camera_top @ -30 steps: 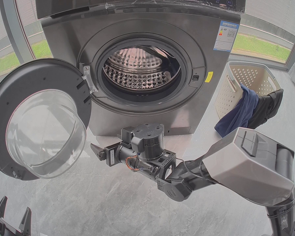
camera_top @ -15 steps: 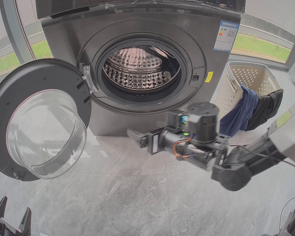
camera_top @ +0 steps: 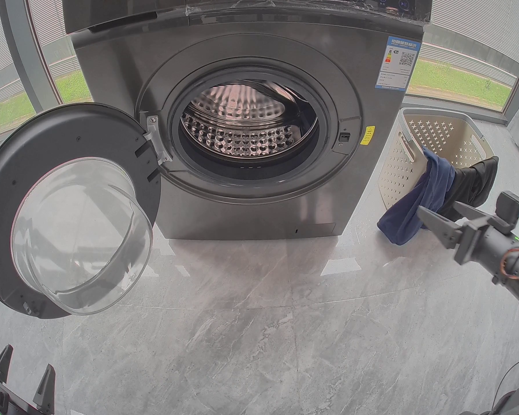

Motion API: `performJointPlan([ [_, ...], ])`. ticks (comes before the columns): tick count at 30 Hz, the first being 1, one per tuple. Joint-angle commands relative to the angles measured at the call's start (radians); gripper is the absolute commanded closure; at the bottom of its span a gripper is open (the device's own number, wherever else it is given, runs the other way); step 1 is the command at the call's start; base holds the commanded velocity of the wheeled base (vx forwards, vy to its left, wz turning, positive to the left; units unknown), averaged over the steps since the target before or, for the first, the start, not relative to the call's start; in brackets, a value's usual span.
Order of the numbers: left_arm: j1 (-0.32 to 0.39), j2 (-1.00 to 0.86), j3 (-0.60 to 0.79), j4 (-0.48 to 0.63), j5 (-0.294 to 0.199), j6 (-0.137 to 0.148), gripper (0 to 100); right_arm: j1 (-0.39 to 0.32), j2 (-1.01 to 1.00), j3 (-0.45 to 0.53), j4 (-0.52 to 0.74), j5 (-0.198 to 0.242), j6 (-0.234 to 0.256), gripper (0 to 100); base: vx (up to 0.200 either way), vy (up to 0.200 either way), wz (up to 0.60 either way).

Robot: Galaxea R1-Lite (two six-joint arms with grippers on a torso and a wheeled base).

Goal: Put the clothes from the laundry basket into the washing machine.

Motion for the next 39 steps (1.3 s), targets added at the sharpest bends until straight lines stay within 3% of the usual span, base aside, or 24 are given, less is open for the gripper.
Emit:
performJointPlan([
  [1, 0.0, -0.015, 0.015, 0.0, 0.001, 0.0, 0, -0.255, -0.463, 0.305, 0.01, 0.022, -0.028, 0, 0.0, 0.0, 0.0],
  [5, 0.0, -0.015, 0.015, 0.0, 0.001, 0.0, 0, -0.332, -0.578, 0.394, 0.036, 0.063, -0.049, 0, 0.0, 0.0, 0.0],
  [10, 0.0, -0.015, 0.015, 0.0, 0.001, 0.0, 0, -0.43, -0.77, 0.394, 0.25, 0.131, -0.058, 0, 0.0, 0.0, 0.0],
  [11, 0.0, -0.015, 0.015, 0.0, 0.001, 0.0, 0, -0.458, -0.862, 0.394, 0.377, 0.163, -0.058, 0, 0.0, 0.0, 0.0],
  [16, 0.0, -0.015, 0.015, 0.0, 0.001, 0.0, 0, -0.475, -1.103, 0.394, 0.659, 0.193, -0.06, 0, 0.0, 0.0, 0.0],
  [21, 0.0, -0.015, 0.015, 0.0, 0.001, 0.0, 0, -0.444, -1.267, 0.393, 0.842, 0.305, -0.074, 0, 0.0, 0.0, 0.0],
  [24, 0.0, -0.015, 0.015, 0.0, 0.001, 0.0, 0, -0.422, -1.274, 0.39, 0.849, 0.304, -0.077, 0, 0.0, 0.0, 0.0],
  [28, 0.0, -0.015, 0.015, 0.0, 0.001, 0.0, 0, -0.424, -1.279, 0.382, 0.865, 0.266, -0.083, 0, 0.0, 0.0, 0.0],
  [29, 0.0, -0.015, 0.015, 0.0, 0.001, 0.0, 0, -0.421, -1.281, 0.382, 0.869, 0.207, -0.101, 0, 0.0, 0.0, 0.0],
  [30, 0.0, -0.015, 0.015, 0.0, 0.001, 0.0, 0, -0.412, -1.291, 0.376, 0.888, 0.095, -0.14, 0, 0.0, 0.0, 0.0],
  [31, 0.0, -0.015, 0.015, 0.0, 0.001, 0.0, 0, -0.412, -1.296, 0.368, 0.902, 0.046, -0.155, 0, 0.0, 0.0, 0.0],
  [32, 0.0, -0.015, 0.015, 0.0, 0.001, 0.0, 0, -0.415, -1.294, 0.364, 0.911, 0.031, -0.157, 0, 0.0, 0.0, 0.0],
  [37, 0.0, -0.015, 0.015, 0.0, 0.001, 0.0, 0, -0.412, -1.297, 0.367, 0.911, 0.039, -0.127, 0, 0.0, 0.0, 0.0],
  [38, 0.0, -0.015, 0.015, 0.0, 0.001, 0.0, 0, -0.412, -1.296, 0.393, 0.902, 0.095, -0.103, 0, 0.0, 0.0, 0.0],
  [39, 0.0, -0.015, 0.015, 0.0, 0.001, -0.002, 0, -0.412, -1.294, 0.394, 0.898, 0.115, -0.109, 0, 0.0, 0.0, 0.0],
])
